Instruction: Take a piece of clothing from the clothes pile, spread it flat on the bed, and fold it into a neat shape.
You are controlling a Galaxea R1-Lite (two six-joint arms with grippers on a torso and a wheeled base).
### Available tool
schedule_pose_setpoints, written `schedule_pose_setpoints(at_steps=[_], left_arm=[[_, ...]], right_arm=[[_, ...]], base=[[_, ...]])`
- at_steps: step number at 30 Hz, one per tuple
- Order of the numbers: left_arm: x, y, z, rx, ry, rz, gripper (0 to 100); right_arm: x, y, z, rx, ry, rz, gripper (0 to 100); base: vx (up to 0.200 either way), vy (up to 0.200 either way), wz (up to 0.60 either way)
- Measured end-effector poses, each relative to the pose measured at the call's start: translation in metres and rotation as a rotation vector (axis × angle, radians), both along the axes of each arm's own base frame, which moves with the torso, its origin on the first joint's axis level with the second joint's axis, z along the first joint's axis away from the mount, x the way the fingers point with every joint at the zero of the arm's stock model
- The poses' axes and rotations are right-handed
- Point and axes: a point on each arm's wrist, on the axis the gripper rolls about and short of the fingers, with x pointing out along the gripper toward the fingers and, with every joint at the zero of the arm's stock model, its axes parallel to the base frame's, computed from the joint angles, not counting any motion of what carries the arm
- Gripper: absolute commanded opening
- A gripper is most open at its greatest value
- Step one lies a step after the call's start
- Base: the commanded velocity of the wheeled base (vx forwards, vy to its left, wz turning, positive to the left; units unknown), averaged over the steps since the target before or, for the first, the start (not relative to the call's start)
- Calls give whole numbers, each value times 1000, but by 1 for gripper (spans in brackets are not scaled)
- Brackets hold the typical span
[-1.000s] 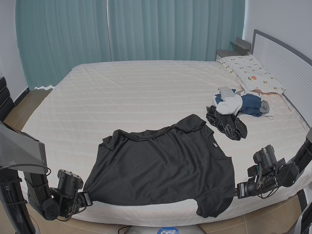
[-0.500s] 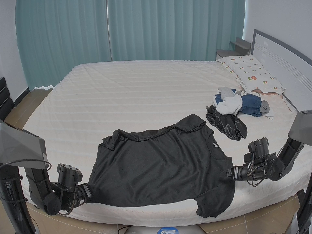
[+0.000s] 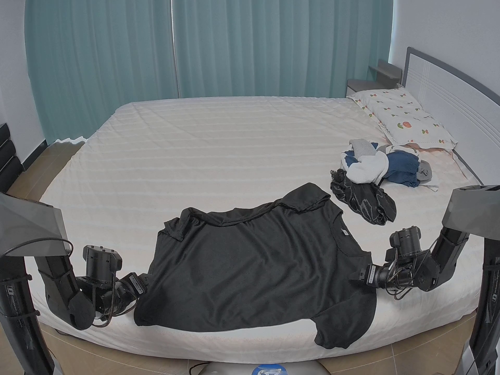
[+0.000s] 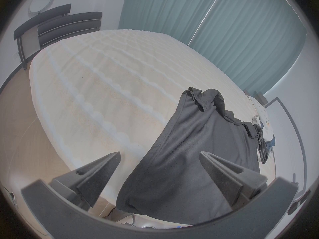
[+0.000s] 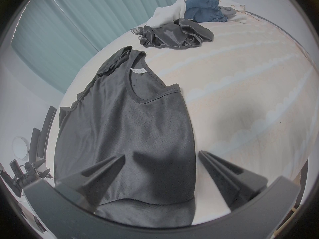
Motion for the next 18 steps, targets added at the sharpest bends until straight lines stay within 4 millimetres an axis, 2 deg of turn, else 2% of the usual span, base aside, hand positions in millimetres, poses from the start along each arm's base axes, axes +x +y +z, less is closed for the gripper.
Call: schedule_pose_setpoints(at_steps=[8,18], left_arm=[[3,3,-2,-13,1,26,100],[3,3,-5,-11,9,24,100]], right_arm=[[4,-14,-3,6,7,-65,0],[-4,-38,3,7,15,-142,0]], base=[[0,0,0],[0,0,0]])
